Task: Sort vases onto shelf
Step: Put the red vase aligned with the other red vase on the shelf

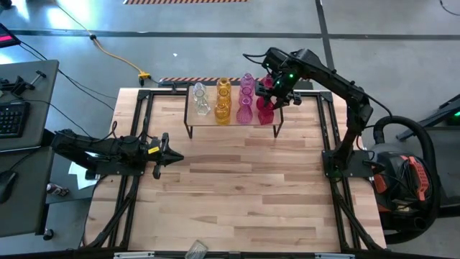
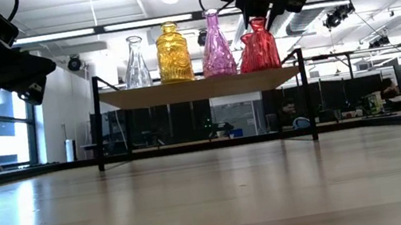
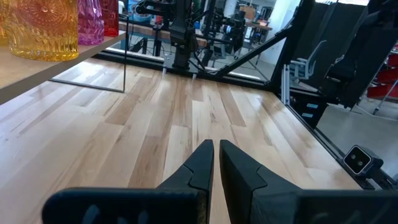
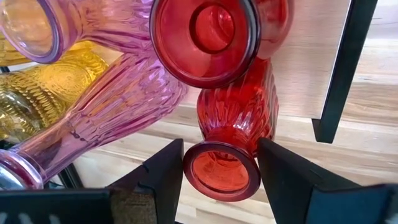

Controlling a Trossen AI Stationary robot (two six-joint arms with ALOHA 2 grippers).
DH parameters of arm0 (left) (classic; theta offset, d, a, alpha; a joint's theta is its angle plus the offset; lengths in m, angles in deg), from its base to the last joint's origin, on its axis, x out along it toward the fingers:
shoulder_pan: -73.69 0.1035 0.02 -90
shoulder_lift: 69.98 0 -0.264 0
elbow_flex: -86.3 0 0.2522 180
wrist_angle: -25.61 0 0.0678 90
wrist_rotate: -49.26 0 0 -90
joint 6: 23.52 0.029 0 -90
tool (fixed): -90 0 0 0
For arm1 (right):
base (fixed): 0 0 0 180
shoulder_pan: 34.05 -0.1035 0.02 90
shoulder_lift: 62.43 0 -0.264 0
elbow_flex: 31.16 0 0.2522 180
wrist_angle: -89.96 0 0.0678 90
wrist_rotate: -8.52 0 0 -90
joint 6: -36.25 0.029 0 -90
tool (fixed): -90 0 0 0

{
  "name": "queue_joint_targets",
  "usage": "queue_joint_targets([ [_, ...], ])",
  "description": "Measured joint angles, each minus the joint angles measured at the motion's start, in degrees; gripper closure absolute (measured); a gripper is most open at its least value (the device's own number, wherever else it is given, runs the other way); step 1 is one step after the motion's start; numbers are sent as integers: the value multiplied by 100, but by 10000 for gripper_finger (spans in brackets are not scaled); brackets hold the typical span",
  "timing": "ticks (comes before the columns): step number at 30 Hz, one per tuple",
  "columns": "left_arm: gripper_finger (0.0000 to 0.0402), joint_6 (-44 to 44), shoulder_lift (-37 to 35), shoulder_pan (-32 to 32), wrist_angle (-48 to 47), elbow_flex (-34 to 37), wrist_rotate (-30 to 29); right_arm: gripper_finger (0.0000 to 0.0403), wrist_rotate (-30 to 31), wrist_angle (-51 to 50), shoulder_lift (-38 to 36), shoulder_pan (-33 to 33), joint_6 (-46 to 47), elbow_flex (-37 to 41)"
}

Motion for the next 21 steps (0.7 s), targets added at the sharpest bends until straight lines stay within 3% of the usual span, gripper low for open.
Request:
queue_joint_targets([
  [6, 383, 0, -1, 0, 1, 0, 0, 217, 55, 1, -4, -2, 40, 0],
  [16, 383, 0, -2, -2, 1, 0, 0, 160, 238, -4, -7, 0, -63, 0],
  [21, 383, 0, -1, -2, 1, 0, 0, 157, 276, -81, -11, 0, -151, -254],
])
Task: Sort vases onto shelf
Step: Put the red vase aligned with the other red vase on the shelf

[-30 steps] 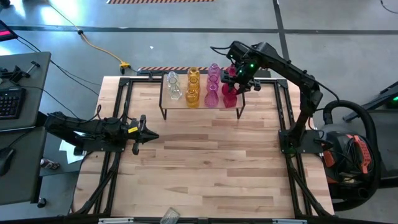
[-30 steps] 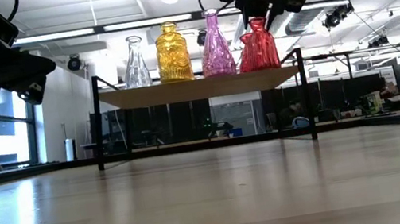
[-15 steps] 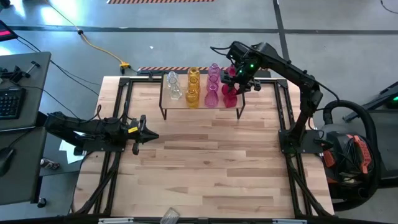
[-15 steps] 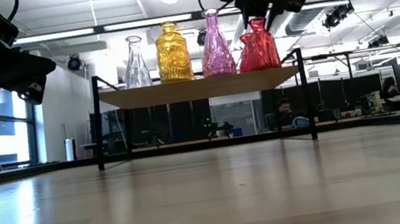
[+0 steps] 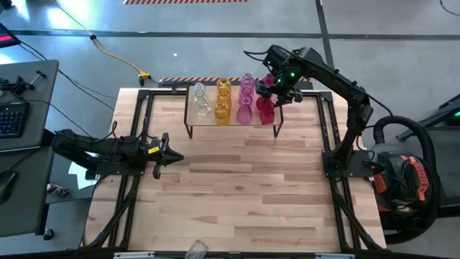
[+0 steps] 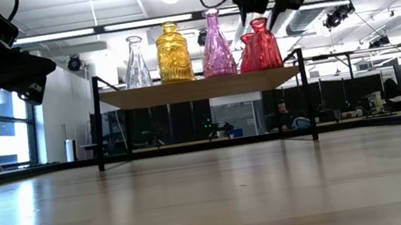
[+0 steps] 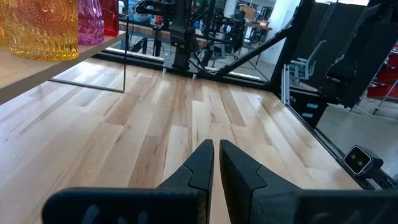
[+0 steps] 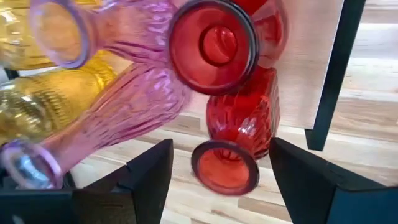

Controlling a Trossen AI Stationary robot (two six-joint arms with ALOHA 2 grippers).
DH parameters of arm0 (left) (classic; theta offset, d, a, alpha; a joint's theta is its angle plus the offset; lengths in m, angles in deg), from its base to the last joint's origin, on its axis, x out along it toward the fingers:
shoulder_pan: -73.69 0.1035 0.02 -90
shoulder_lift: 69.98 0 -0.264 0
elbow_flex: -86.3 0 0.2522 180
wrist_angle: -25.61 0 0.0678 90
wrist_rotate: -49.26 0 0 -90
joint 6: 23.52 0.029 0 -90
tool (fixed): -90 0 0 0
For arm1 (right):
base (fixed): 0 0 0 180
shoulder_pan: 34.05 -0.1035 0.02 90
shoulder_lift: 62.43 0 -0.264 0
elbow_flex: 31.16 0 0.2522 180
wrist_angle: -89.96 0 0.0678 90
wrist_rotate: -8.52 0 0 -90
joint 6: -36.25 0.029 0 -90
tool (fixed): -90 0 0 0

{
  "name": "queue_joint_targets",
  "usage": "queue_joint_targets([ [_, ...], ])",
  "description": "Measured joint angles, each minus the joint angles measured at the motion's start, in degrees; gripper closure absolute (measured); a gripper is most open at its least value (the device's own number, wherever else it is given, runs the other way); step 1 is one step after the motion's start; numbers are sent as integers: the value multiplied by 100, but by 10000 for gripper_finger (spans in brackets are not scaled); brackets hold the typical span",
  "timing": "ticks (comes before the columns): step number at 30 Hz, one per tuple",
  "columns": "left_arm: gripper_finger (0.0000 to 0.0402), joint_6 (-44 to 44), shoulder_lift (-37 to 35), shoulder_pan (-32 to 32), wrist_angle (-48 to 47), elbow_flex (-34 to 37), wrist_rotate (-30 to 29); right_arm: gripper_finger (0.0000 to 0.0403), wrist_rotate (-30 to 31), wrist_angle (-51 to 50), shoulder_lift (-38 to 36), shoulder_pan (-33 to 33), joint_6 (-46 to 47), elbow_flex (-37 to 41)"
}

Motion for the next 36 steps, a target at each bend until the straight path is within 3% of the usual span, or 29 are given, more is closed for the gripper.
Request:
queue_joint_targets([
  [12, 383, 0, 0, 1, 0, 0, 0, 158, 260, -325, -106, -69, -446, -761],
  [19, 383, 0, 1, 2, 0, 0, 0, 158, 531, -329, -703, -494, -937, -460],
  [27, 383, 0, 1, 0, 0, 0, 0, 158, 1472, 8, -1478, -1652, -1136, 834],
  [36, 383, 0, 1, 1, 0, 0, 0, 158, 2408, 3148, -2858, -2620, -1451, 3663],
])
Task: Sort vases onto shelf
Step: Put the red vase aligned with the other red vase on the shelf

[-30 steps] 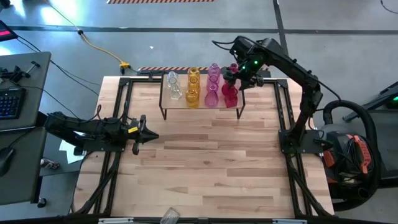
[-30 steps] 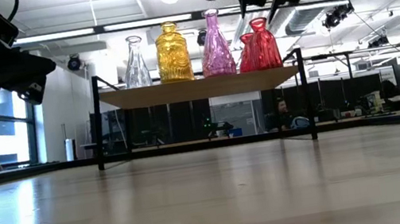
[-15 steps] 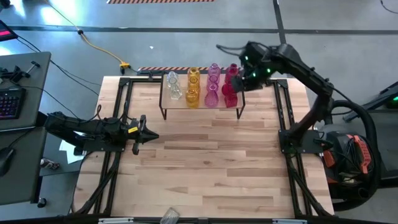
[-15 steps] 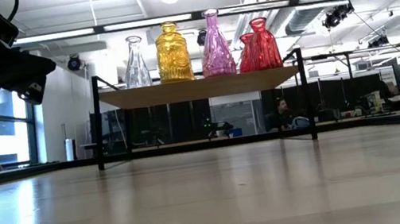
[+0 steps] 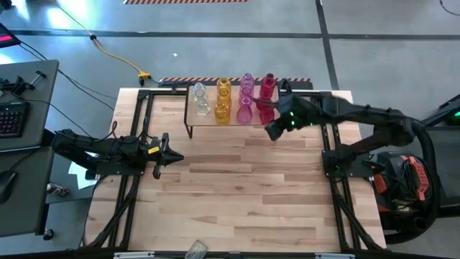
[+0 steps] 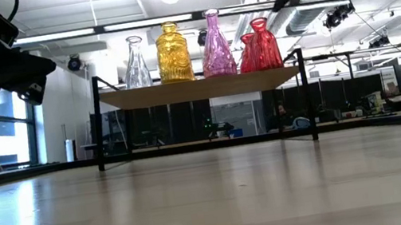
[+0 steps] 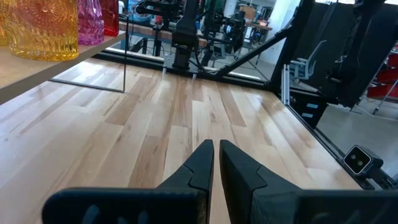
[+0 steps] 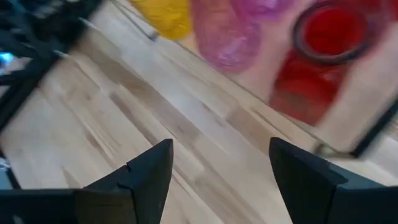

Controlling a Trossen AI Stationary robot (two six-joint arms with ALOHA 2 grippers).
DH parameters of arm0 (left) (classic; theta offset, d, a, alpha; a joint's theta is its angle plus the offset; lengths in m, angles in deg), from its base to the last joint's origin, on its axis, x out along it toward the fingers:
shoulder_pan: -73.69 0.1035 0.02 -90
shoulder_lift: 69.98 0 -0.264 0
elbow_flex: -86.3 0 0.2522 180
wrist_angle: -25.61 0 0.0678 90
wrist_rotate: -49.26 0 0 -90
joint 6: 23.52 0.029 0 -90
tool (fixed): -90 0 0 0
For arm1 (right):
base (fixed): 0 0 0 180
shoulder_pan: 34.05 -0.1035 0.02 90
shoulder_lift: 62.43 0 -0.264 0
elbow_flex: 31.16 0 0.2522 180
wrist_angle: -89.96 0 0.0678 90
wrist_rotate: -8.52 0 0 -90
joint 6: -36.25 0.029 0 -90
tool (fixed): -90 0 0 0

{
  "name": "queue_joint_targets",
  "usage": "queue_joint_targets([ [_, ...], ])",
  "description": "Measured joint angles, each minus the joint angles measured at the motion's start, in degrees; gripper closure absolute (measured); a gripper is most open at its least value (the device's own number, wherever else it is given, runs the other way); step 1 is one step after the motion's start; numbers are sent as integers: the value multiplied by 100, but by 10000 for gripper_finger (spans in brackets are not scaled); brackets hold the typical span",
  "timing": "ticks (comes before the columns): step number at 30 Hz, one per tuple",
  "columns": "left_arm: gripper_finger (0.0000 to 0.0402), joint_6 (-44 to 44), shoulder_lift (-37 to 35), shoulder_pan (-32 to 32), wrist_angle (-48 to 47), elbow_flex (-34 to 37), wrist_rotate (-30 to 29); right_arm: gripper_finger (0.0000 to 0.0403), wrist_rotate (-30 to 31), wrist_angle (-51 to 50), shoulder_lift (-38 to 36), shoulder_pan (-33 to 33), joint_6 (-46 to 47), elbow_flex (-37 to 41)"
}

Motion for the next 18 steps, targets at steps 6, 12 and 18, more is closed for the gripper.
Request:
queue_joint_targets([
  [6, 383, 0, -2, 1, 1, 0, 0, 158, 242, 2174, -795, -338, -232, 1954],
  [12, 383, 0, -1, 1, 1, 0, 0, 158, 690, 3853, -1140, -631, -656, 3295],
  [18, 383, 0, -1, 1, -1, 0, 0, 158, 1581, 4442, -1277, -895, -790, 3835],
])
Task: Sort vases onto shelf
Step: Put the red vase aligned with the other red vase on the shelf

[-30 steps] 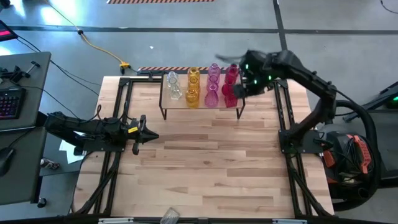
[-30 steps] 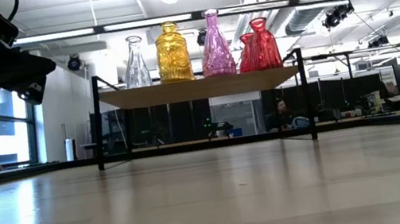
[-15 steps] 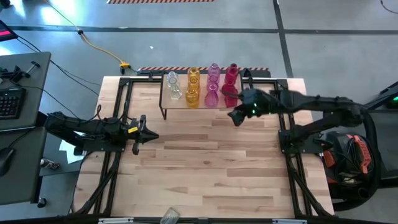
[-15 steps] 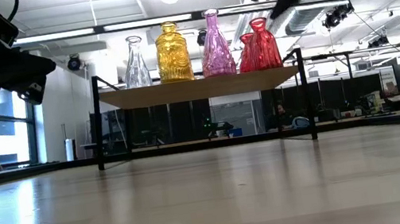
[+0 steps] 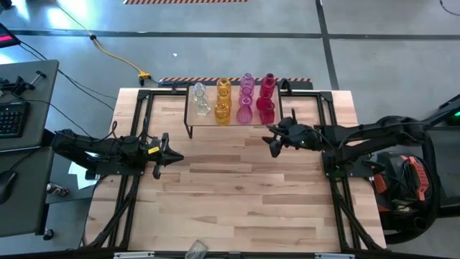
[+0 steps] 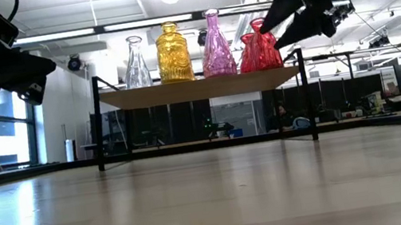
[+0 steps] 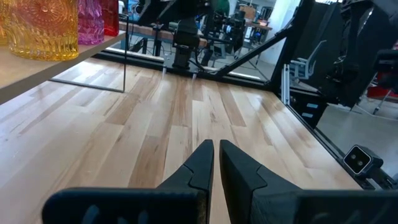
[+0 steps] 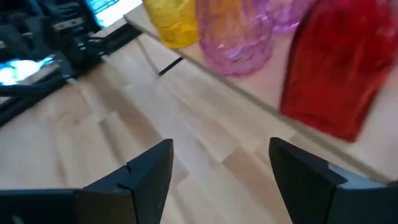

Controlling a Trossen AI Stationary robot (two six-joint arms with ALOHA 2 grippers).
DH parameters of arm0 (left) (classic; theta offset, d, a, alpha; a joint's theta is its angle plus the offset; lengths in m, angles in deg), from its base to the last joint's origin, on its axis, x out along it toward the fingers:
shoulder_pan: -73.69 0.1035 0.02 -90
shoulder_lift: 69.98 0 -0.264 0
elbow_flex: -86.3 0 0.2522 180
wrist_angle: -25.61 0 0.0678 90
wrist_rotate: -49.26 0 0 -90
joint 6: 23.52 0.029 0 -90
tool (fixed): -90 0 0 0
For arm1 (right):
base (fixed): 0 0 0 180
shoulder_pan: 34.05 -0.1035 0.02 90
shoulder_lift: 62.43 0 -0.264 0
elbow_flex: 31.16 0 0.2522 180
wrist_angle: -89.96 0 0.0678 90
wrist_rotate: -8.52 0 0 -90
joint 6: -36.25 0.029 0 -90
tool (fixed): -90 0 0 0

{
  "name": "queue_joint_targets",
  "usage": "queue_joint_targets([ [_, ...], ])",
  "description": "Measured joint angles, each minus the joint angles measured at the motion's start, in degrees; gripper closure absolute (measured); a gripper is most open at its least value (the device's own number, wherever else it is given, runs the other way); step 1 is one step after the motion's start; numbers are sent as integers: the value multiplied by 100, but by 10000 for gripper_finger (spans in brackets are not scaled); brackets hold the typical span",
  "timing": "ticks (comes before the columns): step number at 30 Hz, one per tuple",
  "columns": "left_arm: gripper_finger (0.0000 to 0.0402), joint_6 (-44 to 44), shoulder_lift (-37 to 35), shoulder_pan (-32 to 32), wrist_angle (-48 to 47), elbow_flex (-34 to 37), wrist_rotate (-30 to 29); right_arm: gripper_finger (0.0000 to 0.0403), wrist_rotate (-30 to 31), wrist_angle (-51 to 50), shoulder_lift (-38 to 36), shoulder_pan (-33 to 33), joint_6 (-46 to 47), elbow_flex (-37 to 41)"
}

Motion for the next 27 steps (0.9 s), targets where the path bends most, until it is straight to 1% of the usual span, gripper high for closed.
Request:
queue_joint_targets([
  [4, 383, 0, 0, -2, -1, 0, 0, 158, 634, 92, 34, -135, -488, 54],
  [7, 383, 0, -1, -2, 0, 0, 0, 158, 894, 126, 50, -143, -734, 54],
  [18, 383, 0, -1, -2, 1, 0, 0, 158, 906, 245, 109, -87, -757, 54],
  [27, 383, 0, -1, -1, 1, 0, 0, 158, 925, 590, 420, 8, -575, 52],
])
